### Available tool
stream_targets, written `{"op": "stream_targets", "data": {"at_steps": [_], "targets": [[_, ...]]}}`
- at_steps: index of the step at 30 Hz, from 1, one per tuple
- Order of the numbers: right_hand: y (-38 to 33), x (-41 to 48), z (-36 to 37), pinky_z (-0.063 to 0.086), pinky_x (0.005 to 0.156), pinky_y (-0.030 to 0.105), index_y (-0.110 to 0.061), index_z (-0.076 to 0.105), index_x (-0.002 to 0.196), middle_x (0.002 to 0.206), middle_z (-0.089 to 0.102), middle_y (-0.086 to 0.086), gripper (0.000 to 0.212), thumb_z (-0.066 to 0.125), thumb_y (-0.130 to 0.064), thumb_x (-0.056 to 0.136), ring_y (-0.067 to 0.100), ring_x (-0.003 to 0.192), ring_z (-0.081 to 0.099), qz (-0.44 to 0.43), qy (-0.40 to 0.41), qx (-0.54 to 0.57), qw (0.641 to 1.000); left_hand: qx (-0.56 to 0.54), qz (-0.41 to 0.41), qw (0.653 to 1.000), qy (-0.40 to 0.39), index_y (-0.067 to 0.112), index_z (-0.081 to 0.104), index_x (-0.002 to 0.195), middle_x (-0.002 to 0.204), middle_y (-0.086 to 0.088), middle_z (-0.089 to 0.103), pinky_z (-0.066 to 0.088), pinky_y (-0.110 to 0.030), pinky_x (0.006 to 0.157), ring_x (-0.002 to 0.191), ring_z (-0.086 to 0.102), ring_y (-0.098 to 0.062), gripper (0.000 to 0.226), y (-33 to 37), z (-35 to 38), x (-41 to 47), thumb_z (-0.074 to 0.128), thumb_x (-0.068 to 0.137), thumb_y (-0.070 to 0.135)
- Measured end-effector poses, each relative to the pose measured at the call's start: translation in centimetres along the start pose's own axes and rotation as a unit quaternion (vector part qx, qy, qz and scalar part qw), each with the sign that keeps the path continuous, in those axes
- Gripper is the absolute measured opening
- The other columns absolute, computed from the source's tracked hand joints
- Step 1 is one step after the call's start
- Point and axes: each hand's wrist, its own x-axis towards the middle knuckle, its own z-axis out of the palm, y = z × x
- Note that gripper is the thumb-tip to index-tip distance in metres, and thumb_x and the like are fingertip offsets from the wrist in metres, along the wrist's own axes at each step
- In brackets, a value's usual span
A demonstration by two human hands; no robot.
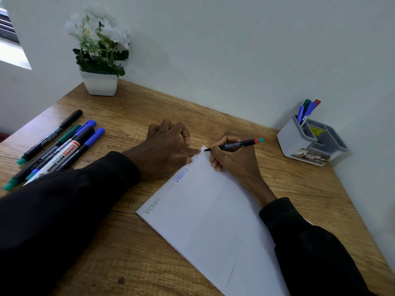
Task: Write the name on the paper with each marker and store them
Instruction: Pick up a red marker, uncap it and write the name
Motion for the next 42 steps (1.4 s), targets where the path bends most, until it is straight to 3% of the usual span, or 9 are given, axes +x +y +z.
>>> {"op": "stream_targets", "data": {"at_steps": [4,7,12,27,31,38,42], "targets": [[0.00,-0.08,0.03,0.050,0.043,0.031,0.005,0.062,0.069,0.061,0.067,0.024,0.017,0.064,0.009,0.086,0.026,0.045,0.063,-0.001,0.004,-0.005,1.000,0.032,0.004,0.999,-0.011,0.055,0.057,0.119,0.116,0.014,0.037,0.018,-0.031,0.087,0.109,0.030,-0.009,0.039,-0.11,0.05,-0.03,0.035,0.088,0.063],[0.23,-0.02,0.04,0.052,0.044,0.032,-0.002,0.064,0.070,0.061,0.068,0.021,0.022,0.063,0.009,0.090,0.029,0.046,0.064,-0.005,0.005,0.008,1.000,0.030,0.005,0.999,-0.018,0.053,0.058,0.119,0.118,0.013,0.037,0.023,-0.035,0.092,0.112,0.030,-0.010,0.028,-0.17,0.04,-0.06,0.050,0.093,0.053],[0.11,0.06,0.05,0.053,0.045,0.031,0.000,0.064,0.070,0.062,0.068,0.021,0.020,0.063,0.010,0.088,0.029,0.047,0.064,0.004,0.010,0.003,1.000,0.027,0.008,1.000,-0.010,0.054,0.057,0.119,0.117,0.013,0.038,0.020,-0.034,0.090,0.111,0.030,-0.010,0.026,-0.22,0.09,-0.03,0.053,0.093,0.050],[0.05,0.17,0.01,0.056,0.046,0.034,0.006,0.062,0.071,0.062,0.068,0.024,0.018,0.062,0.012,0.088,0.031,0.048,0.065,0.006,0.015,0.007,1.000,0.040,0.007,0.999,-0.019,0.054,0.052,0.128,0.116,0.014,0.035,0.022,-0.035,0.091,0.110,0.028,-0.009,0.034,-0.20,-0.04,0.00,0.045,0.095,0.053],[-0.07,0.09,0.01,0.055,0.047,0.032,0.000,0.065,0.071,0.063,0.069,0.022,0.021,0.063,0.010,0.089,0.031,0.049,0.067,0.007,0.018,0.004,1.000,0.038,0.004,0.999,-0.021,0.053,0.054,0.126,0.118,0.013,0.036,0.024,-0.037,0.092,0.112,0.028,-0.010,0.033,-0.28,0.02,0.09,0.051,0.094,0.050],[-0.06,0.23,0.01,0.055,0.047,0.032,0.013,0.059,0.076,0.063,0.068,0.026,0.010,0.062,0.012,0.085,0.031,0.047,0.065,0.037,0.037,0.028,0.998,0.022,0.004,1.000,0.005,0.052,0.059,0.120,0.114,0.014,0.038,0.018,-0.033,0.090,0.109,0.029,-0.008,0.032,-0.41,0.38,0.05,0.047,0.090,0.055],[0.11,0.45,-0.07,0.054,0.046,0.032,0.003,0.060,0.074,0.063,0.067,0.026,0.017,0.059,0.013,0.087,0.032,0.049,0.064,0.044,0.040,0.068,0.996,0.018,-0.004,1.000,-0.006,0.053,0.057,0.121,0.117,0.013,0.037,0.022,-0.036,0.092,0.110,0.028,-0.008,0.035,-0.31,0.03,0.01,0.043,0.089,0.056]]}}
